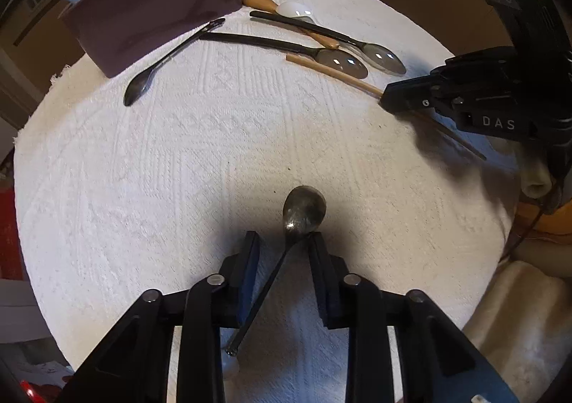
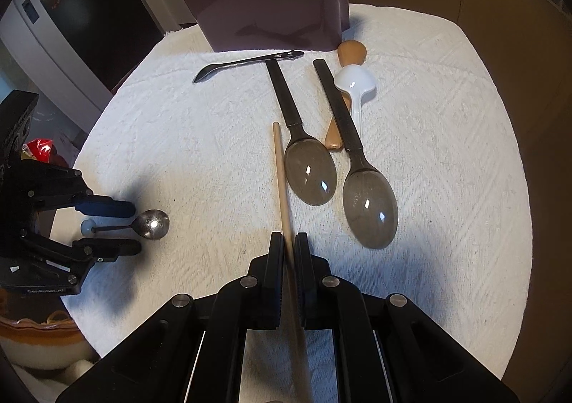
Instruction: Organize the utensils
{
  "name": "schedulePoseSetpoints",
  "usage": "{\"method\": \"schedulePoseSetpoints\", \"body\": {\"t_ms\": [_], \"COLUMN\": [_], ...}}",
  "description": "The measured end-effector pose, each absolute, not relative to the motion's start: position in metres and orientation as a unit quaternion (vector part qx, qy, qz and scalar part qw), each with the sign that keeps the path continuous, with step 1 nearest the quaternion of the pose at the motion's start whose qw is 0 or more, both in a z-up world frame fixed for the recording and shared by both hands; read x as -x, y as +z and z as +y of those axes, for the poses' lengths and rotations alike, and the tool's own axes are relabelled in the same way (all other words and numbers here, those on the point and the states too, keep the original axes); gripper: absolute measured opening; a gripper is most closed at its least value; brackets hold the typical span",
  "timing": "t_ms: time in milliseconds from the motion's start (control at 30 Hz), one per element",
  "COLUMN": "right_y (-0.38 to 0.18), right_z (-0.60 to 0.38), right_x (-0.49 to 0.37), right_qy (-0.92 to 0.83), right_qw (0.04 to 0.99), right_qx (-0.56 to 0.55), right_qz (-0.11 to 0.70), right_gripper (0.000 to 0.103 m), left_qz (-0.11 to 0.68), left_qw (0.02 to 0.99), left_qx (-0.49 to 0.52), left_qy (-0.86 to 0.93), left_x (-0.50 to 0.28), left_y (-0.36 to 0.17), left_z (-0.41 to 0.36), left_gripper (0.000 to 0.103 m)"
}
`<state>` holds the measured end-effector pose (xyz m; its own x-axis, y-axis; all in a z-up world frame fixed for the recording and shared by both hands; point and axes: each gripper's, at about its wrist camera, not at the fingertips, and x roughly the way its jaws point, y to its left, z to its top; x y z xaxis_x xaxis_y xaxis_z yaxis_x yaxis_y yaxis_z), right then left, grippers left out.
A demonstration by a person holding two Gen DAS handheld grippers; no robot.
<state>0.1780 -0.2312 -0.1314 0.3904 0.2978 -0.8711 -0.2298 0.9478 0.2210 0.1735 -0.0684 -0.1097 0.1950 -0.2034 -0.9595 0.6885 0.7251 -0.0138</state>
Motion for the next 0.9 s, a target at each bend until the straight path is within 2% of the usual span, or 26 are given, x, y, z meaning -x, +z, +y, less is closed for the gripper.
{"method": "schedulePoseSetpoints", "body": {"t_ms": [100, 300, 400, 567, 633, 900], "right_y": [-0.131, -0.132, -0.132, -0.131, -0.131, -0.128], "right_z": [-0.231, -0.231, -0.23, -0.224, -0.218, -0.188], "right_x": [-0.178, -0.178, -0.178, -0.177, -0.178, -0.206], "right_qy": [0.159, 0.159, 0.159, 0.167, 0.177, 0.178], "right_qw": [0.833, 0.833, 0.833, 0.829, 0.827, 0.829], "right_qx": [-0.032, -0.034, -0.032, -0.025, -0.023, 0.026], "right_qz": [0.529, 0.529, 0.529, 0.533, 0.534, 0.529], "right_gripper": [0.007, 0.008, 0.009, 0.01, 0.01, 0.011], "left_qz": [0.541, 0.538, 0.54, 0.559, 0.565, 0.58], "left_qw": [0.761, 0.792, 0.807, 0.792, 0.786, 0.78], "left_qx": [-0.232, -0.203, -0.176, -0.151, -0.144, -0.117], "left_qy": [-0.274, -0.205, -0.161, -0.196, -0.204, -0.203], "left_x": [-0.177, -0.202, -0.216, -0.211, -0.211, -0.231], "left_y": [-0.111, -0.111, -0.114, -0.113, -0.115, -0.114], "left_z": [-0.075, -0.041, -0.014, -0.006, -0.01, -0.012], "left_gripper": [0.01, 0.007, 0.008, 0.009, 0.014, 0.022]}}
